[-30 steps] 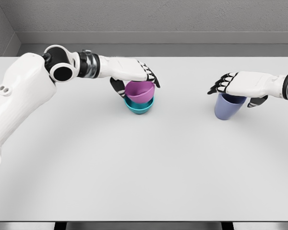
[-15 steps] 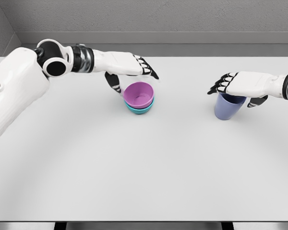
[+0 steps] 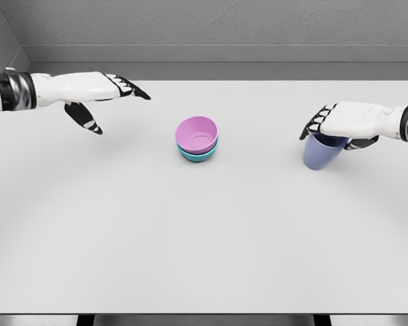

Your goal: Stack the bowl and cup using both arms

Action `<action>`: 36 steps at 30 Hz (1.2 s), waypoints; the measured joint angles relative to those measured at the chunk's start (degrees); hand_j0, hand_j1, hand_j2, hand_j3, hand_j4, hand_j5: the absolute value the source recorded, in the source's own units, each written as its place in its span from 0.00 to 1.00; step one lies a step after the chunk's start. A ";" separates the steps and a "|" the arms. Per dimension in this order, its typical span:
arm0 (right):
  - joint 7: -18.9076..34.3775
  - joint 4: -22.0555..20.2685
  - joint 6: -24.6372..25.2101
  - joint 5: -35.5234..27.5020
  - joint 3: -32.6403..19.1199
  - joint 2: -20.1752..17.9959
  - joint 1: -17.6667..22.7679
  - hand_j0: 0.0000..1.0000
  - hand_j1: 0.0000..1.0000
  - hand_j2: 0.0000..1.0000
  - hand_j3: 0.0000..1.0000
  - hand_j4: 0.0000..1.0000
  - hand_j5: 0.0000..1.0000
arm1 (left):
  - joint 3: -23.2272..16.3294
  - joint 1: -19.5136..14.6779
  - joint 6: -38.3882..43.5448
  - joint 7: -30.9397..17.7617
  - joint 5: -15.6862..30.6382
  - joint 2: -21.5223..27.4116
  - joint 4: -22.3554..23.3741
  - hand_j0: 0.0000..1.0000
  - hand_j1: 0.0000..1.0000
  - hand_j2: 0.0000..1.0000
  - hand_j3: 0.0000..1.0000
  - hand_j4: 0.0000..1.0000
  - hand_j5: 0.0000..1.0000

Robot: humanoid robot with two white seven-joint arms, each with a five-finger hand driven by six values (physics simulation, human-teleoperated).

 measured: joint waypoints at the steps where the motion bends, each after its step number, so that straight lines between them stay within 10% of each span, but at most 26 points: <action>1: -0.01 0.00 -0.01 0.07 0.06 -0.02 0.00 0.69 0.69 0.69 0.69 0.69 0.69 | -0.05 0.00 0.00 0.00 -0.01 0.04 0.12 1.00 1.00 1.00 1.00 1.00 1.00; 13: -0.17 -0.01 -0.09 0.44 0.25 -0.01 0.00 0.51 0.51 0.51 0.51 0.51 0.51 | -0.34 0.53 0.00 0.00 -0.02 -0.09 0.20 1.00 1.00 1.00 1.00 1.00 1.00; 36: -0.03 0.02 -0.07 -1.67 -4.66 4.70 -0.79 0.52 0.52 0.52 0.52 0.52 0.52 | -0.42 0.53 0.00 0.00 0.03 0.01 -0.21 1.00 1.00 1.00 1.00 1.00 1.00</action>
